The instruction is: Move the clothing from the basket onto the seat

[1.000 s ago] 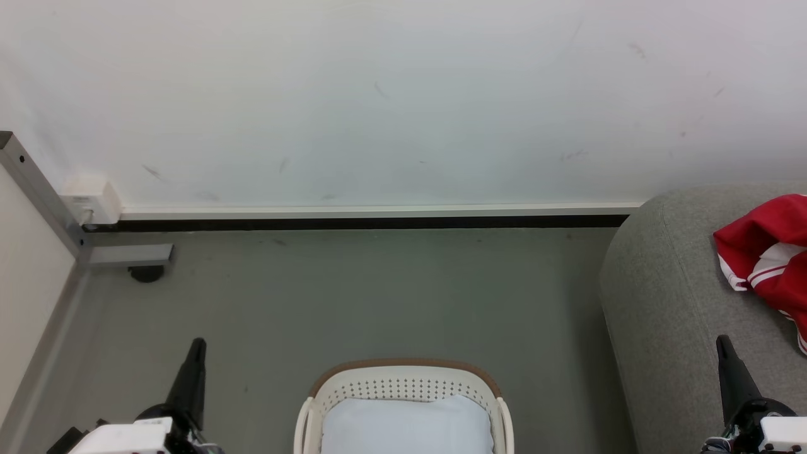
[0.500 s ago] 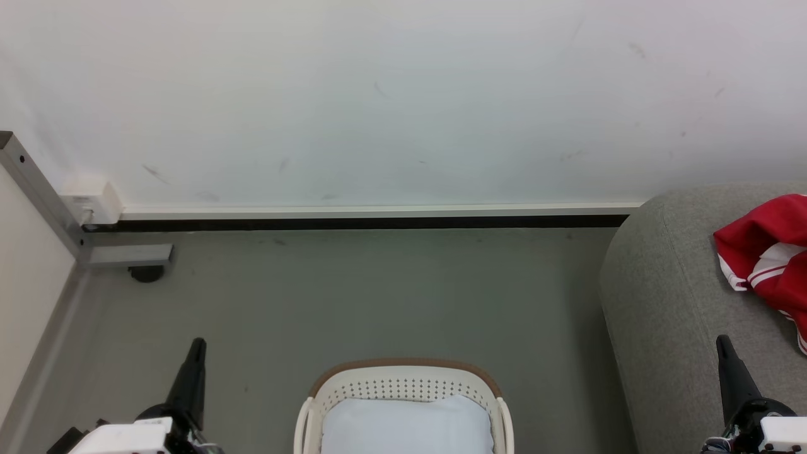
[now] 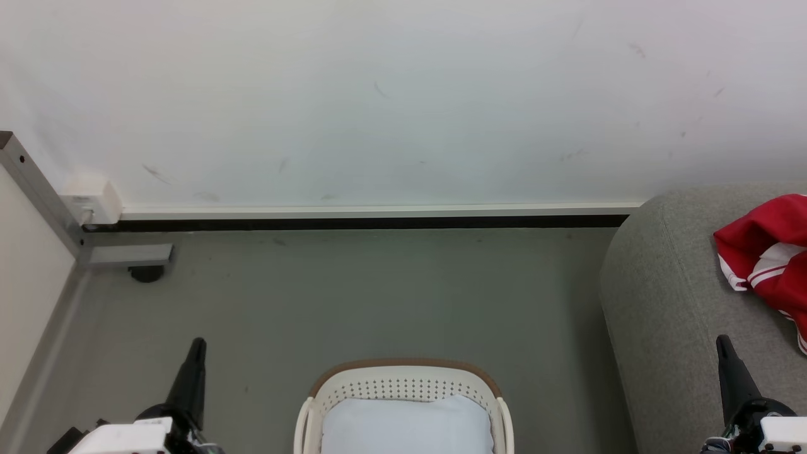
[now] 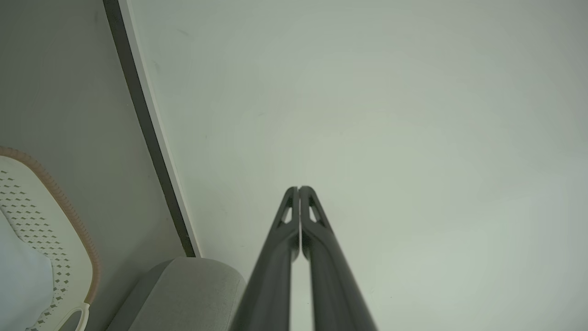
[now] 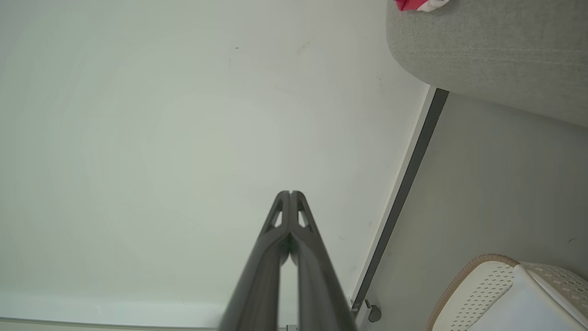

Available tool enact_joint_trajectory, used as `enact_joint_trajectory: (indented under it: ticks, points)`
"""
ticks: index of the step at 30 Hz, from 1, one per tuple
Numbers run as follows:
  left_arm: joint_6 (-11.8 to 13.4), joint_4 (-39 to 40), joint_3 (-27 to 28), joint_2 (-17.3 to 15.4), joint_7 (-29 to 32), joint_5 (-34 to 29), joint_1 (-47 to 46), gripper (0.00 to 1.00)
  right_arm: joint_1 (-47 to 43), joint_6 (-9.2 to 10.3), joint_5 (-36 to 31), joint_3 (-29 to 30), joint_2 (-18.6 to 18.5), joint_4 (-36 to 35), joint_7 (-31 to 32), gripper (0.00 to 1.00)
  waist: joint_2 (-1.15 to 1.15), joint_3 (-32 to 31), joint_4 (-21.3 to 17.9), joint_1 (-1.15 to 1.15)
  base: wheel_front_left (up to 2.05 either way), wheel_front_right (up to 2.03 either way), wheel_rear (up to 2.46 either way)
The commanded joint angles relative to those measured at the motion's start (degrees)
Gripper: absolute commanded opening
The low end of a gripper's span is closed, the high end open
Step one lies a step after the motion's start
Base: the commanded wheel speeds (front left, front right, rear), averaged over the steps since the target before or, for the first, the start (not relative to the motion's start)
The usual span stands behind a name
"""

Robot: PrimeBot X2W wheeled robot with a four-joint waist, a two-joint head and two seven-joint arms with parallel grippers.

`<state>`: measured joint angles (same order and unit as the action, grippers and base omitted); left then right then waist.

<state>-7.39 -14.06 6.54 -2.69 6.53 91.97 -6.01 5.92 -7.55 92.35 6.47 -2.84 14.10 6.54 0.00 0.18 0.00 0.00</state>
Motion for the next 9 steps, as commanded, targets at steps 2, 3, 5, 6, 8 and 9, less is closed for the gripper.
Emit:
enact_joint_trajectory:
  ticks: [2, 3, 5, 6, 8, 9]
  points:
    - [-0.3, 0.0, 0.2, -0.4, 0.2, 0.8, -0.5, 0.0, 0.6, 0.12, 0.1, 0.2, -0.1, -0.2, 0.2, 0.0, 0.0, 0.0, 0.0, 0.0, 0.0, 0.0, 0.0]
    - [-0.3, 0.0, 0.2, -0.4, 0.2, 0.8, -0.5, 0.0, 0.6, 0.12, 0.1, 0.2, -0.1, -0.2, 0.2, 0.0, 0.0, 0.0, 0.0, 0.0, 0.0, 0.0, 0.0]
    - [-0.3, 0.0, 0.2, -0.4, 0.2, 0.8, -0.5, 0.0, 0.6, 0.13, 0.1, 0.2, -0.1, -0.2, 0.2, 0.0, 0.0, 0.0, 0.0, 0.0, 0.0, 0.0, 0.0]
    - [-0.3, 0.0, 0.2, -0.4, 0.2, 0.8, -0.5, 0.0, 0.6, 0.13, 0.1, 0.2, -0.1, -0.2, 0.2, 0.0, 0.0, 0.0, 0.0, 0.0, 0.0, 0.0, 0.0]
    - [-0.3, 0.0, 0.2, -0.4, 0.2, 0.8, -0.5, 0.0, 0.6, 0.12, 0.1, 0.2, -0.1, -0.2, 0.2, 0.0, 0.0, 0.0, 0.0, 0.0, 0.0, 0.0, 0.0]
    - [-0.3, 0.0, 0.1, -0.4, 0.2, 0.8, -0.5, 0.0, 0.6, 0.12, 0.1, 0.2, -0.1, -0.2, 0.2, 0.0, 0.0, 0.0, 0.0, 0.0, 0.0, 0.0, 0.0]
